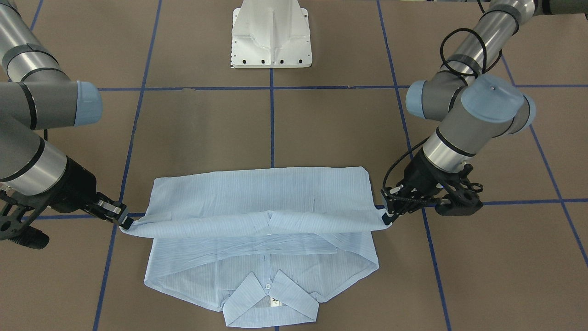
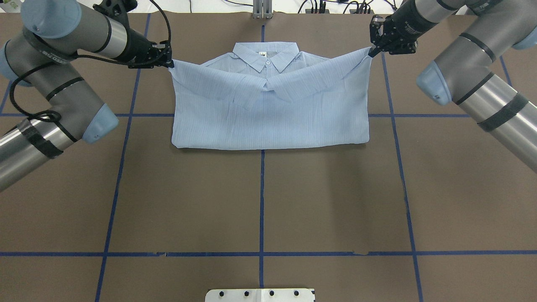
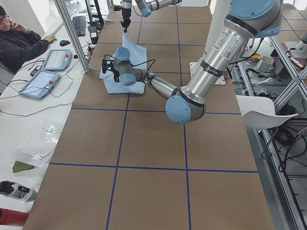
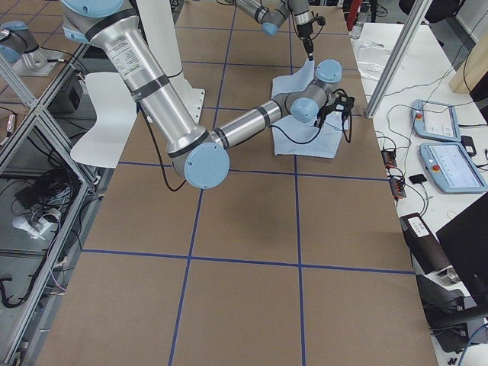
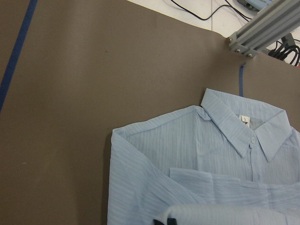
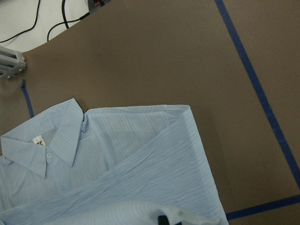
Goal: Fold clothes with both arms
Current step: 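Lower the hem onto the collar edge and open both grippers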
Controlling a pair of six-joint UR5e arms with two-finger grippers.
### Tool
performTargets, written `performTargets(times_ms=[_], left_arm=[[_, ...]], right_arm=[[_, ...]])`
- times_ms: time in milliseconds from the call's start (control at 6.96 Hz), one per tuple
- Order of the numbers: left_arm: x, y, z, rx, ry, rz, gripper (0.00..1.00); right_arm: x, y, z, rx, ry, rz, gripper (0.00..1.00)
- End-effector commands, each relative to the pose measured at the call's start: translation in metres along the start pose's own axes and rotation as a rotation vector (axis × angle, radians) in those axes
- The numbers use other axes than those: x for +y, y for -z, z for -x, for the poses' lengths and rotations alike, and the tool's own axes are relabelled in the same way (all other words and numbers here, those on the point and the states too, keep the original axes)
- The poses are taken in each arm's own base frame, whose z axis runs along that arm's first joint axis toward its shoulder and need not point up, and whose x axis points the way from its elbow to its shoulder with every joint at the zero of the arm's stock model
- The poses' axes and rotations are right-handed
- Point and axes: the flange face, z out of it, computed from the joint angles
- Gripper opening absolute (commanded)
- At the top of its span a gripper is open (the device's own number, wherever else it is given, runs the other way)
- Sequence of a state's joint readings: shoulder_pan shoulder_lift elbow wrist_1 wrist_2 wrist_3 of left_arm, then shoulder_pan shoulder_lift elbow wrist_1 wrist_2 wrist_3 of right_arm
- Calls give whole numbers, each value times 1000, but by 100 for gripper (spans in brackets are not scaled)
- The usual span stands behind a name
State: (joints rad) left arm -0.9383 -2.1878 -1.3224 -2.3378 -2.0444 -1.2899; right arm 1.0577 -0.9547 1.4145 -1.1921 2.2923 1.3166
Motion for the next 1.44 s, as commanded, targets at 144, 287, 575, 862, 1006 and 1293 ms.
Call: performTargets(times_ms=[144, 287, 575, 862, 1006, 1293], left_arm=[[-37, -44, 9, 13, -3, -25, 0], [-40, -48, 10, 8, -1, -26, 0], [-42, -55, 17, 3, 1, -30, 0], [-42, -56, 18, 4, 0, -30, 0], [-42, -55, 12, 11, -4, -31, 0], [-41, -55, 8, 17, -5, -31, 25]], right_arm=[[-29, -30, 14, 50, -3, 12, 0], [-36, -36, 23, 58, -5, 14, 0], [-44, -50, 15, 85, 0, 26, 0], [-46, -53, 12, 92, 2, 28, 0], [-45, -52, 15, 88, 6, 28, 0], [-44, -47, 25, 75, 16, 25, 12]])
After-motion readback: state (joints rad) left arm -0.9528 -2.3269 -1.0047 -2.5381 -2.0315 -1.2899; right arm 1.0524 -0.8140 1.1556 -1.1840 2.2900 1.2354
